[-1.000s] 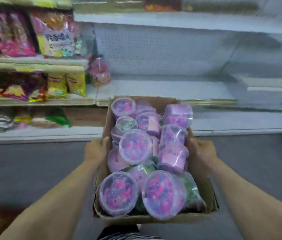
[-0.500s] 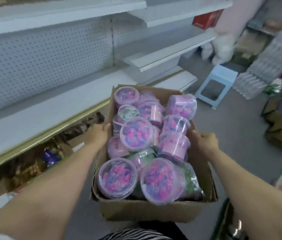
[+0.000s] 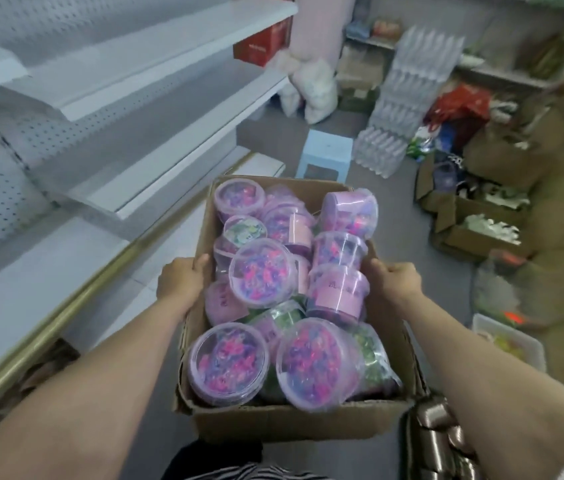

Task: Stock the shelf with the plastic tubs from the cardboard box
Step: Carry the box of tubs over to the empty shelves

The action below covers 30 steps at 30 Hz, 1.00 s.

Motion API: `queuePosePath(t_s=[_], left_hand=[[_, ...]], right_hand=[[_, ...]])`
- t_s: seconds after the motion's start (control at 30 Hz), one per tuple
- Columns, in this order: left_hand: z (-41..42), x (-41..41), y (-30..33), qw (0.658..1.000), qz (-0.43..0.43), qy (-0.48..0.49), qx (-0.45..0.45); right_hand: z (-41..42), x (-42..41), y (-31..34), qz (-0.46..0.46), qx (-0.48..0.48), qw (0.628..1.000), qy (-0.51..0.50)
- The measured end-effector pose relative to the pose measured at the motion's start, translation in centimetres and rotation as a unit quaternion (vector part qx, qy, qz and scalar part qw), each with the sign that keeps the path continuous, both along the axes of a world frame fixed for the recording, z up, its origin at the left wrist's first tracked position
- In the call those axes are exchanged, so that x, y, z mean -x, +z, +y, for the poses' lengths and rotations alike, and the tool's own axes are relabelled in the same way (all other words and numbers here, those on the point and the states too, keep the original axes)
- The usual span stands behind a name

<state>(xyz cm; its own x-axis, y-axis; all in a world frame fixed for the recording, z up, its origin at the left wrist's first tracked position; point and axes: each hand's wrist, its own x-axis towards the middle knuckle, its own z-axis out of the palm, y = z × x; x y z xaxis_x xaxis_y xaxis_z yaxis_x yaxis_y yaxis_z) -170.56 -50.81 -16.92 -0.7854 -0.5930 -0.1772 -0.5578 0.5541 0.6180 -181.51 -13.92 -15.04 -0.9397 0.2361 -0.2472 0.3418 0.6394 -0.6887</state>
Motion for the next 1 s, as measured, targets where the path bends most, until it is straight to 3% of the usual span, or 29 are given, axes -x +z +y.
queuePosePath(t_s=[0.23, 0.57, 1.0], left_hand=[[-1.3, 20.3, -2.5, 0.996, -0.028, -0.087, 0.016], [-1.8, 46.4, -0.5, 0.987, -0.016, -0.158, 0.003], [-0.6, 78.4, -4.4, 0.989, -0.045, -0.139, 0.015]], right_hand=[[-0.1, 13.6, -0.9, -0.011, -0.013, 0.998, -0.062], [0.0, 33.2, -0.3, -0.008, -0.005, 0.987, -0.159], [1.0, 66.3, -4.8, -0.05, 0.01, 0.987, -0.151]])
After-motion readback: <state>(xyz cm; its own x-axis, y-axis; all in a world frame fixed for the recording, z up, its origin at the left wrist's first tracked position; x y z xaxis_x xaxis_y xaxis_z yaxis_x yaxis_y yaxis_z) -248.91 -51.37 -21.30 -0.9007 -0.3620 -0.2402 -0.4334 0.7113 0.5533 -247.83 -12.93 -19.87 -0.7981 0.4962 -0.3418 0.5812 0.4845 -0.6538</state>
